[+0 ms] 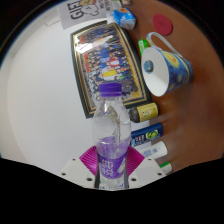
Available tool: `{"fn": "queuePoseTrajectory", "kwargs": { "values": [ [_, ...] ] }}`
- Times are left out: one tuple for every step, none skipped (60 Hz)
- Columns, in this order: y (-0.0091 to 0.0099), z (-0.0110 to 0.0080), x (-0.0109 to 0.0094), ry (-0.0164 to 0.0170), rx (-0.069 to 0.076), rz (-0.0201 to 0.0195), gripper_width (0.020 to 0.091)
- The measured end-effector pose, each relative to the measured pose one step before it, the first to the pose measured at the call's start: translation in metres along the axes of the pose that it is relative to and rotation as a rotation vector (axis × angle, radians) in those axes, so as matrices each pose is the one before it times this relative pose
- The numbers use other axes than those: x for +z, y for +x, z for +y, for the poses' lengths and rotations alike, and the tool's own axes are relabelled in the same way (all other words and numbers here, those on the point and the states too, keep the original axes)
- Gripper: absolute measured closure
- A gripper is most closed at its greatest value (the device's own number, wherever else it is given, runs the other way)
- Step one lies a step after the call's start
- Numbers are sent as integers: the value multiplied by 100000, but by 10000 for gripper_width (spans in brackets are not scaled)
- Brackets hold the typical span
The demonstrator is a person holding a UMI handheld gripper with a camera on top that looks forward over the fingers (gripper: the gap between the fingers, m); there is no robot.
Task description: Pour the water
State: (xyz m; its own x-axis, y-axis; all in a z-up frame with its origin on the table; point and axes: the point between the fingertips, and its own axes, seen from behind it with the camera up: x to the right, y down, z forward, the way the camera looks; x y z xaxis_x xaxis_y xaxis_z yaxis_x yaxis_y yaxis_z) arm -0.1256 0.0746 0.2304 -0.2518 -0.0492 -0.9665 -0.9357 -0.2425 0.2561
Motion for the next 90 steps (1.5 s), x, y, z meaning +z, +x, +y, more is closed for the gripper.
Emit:
{"fn": "queuePoseTrajectory", "kwargs": {
  "values": [
    [70,-222,65,262,2923,-602,780],
    [-25,-205,-94,305,2973,-224,781],
    [176,-314,205,262,2601,-510,780],
    [20,-220,67,224,2764,-621,780],
    [44,-241,47,125,2552,-627,780],
    [65,-289,49,283,2272,-452,781],
    [74,-331,41,374,1871,-319,781],
    [51,-281,39,289,1418,-340,781],
    [35,-233,15,122,1055,-322,781],
    [-116,-69,-170,197,981,258,780],
    [118,-201,164,19,70,272,781],
    [117,-126,12,47,-123,443,781],
    [80,-82,21,-31,-220,329,782],
    [62,-30,16,-169,-204,156,781],
    [44,-7,19,-301,-15,209,781],
    [69,5,4,-351,-17,301,780],
    [90,42,13,-411,-115,402,779],
    [-14,90,-97,-391,-47,577,780],
    [94,19,62,-356,-510,582,780],
    [84,25,6,-317,-954,669,781],
    [112,78,-36,-139,-1596,1034,780],
    [88,56,0,-303,-2169,1067,781],
    [94,71,-28,-339,-2944,1268,781],
    [59,62,-36,-294,-3431,1239,780],
    [-3,74,-53,-273,-3802,1141,779],
    [-67,47,-43,-281,-3944,982,781],
    [-113,57,-167,-316,-3824,618,781],
    [-113,-3,61,-225,-4323,1149,781],
    [-165,-7,-57,-252,-4245,898,782],
    [-330,-14,-259,-137,-3670,468,780],
    [-242,-128,-49,-160,-4590,743,779],
    [-353,-128,-26,-34,-4556,1057,780],
    [-319,-220,-36,39,-4730,529,781],
    [-371,-300,-69,62,-4845,498,781],
    [-364,-342,-84,98,-5057,504,780],
    [-387,-369,-132,179,-5308,543,780],
    [-365,-416,-129,183,-5510,563,780],
    [-378,-483,-125,266,-5662,501,781],
    [-485,-538,-286,296,-5387,258,780],
    [-261,-548,-98,726,-5593,-134,780],
    [-471,-566,-102,341,-5523,756,780],
    [-355,-576,-122,550,-5604,107,780],
    [-368,-641,-183,664,-5215,-36,781],
    [-321,-661,-167,733,-5037,-44,781],
    [-256,-641,-190,723,-4904,-55,780],
    [-215,-682,-153,756,-4685,7,781],
    [-109,-656,-195,744,-4545,50,781],
    [-59,-705,-179,929,-4354,220,781],
    [-19,-877,-337,884,-3797,283,781],
    [81,-649,-174,920,-4328,361,781],
    [172,-677,-65,1001,-4164,333,781],
    [217,-664,-229,1156,-4049,467,780],
    [291,-651,-234,1126,-3860,598,781],
    [403,-615,-176,1084,-3838,782,780],
    [470,-576,-178,1057,-3910,894,780],
    [527,-547,-167,995,-3938,934,780],
    [596,-500,-105,934,-3791,1042,781],
    [618,-446,-238,940,-3542,775,780],
    [726,-290,-7,725,-3595,1036,781],
    [831,-270,95,333,-3194,1176,781],
    [727,-130,8,339,-3231,981,781],
    [755,0,20,118,-3206,907,782],
    [736,94,43,9,-2970,901,781],
    [752,208,61,-222,-2815,895,782],
    [779,303,89,-446,-2621,1020,782],
    [869,451,84,-610,-2468,1084,781],
    [896,641,-214,-46,-2325,740,781],
    [917,431,231,-1011,-1932,1077,782],
    [777,590,211,-952,-1857,1039,782],
    [716,693,197,-1009,-1670,915,782],
    [711,740,219,-1043,-1388,860,782],
    [680,781,199,-1055,-1046,795,783],
    [635,1071,-4,-332,-999,499,782],
    [542,660,214,-1252,-195,648,781],
    [541,834,226,-1118,-396,489,782],
    [507,844,229,-1049,-298,431,782],
    [474,863,214,-1120,34,436,782],
    [395,1027,177,-749,-142,316,782],
    [364,902,233,-1216,179,352,782],
    [298,915,231,-1328,52,264,782],
    [275,893,224,-1305,41,145,783],
    [262,870,231,-1271,159,198,782],
    [231,850,212,-1199,187,146,781],
    [209,820,197,-1064,162,168,782],
    [175,796,176,-974,111,64,782],
    [60,782,200,-668,24,213,782],
    [123,700,144,-950,171,37,782],
    [91,677,162,-902,73,-42,783],
    [52,635,165,-812,75,-162,782],
    [46,610,147,-762,135,-123,782]
  ]
}}
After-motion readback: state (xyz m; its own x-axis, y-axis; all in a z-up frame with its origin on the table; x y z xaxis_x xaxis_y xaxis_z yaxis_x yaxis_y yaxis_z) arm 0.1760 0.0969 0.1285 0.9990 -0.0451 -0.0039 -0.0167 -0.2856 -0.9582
